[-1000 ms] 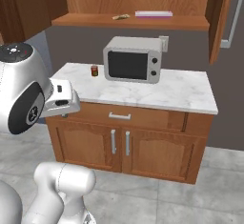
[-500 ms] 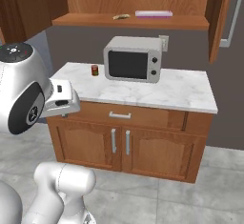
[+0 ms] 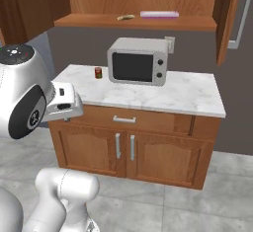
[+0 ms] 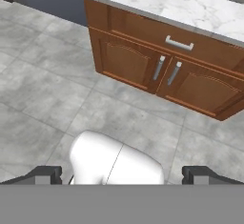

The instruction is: Pick the bar and bar from the counter and place them in the cabinets closest to them.

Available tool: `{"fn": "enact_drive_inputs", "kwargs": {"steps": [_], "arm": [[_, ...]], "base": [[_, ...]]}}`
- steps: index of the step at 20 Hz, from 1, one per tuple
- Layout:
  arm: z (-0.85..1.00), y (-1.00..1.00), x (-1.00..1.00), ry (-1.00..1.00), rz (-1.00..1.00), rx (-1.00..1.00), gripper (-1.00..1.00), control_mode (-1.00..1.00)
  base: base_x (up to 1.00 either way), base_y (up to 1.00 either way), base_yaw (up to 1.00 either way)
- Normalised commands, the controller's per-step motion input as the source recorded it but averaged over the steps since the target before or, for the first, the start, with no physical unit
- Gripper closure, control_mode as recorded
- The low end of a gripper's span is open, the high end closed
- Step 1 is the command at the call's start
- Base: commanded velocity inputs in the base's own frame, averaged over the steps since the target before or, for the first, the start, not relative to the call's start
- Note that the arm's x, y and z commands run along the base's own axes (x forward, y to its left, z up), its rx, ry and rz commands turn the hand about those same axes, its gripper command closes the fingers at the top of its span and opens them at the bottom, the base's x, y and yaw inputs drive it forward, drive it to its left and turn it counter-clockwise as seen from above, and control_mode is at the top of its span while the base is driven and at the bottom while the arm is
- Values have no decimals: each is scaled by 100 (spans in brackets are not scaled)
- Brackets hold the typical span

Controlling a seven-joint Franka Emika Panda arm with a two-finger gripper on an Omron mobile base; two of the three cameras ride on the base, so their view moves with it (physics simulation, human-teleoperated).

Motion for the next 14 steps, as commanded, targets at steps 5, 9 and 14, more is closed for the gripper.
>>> {"fn": "enact_drive_inputs", "kwargs": {"steps": [5,9,14], "arm": [[0,0,0,0,0,0,-100,100],[0,0,0,0,0,0,-100,100],[0,0,0,0,0,0,-100,100]], "base": [[-1,0,3],[-7,0,7],[-10,0,9]]}}
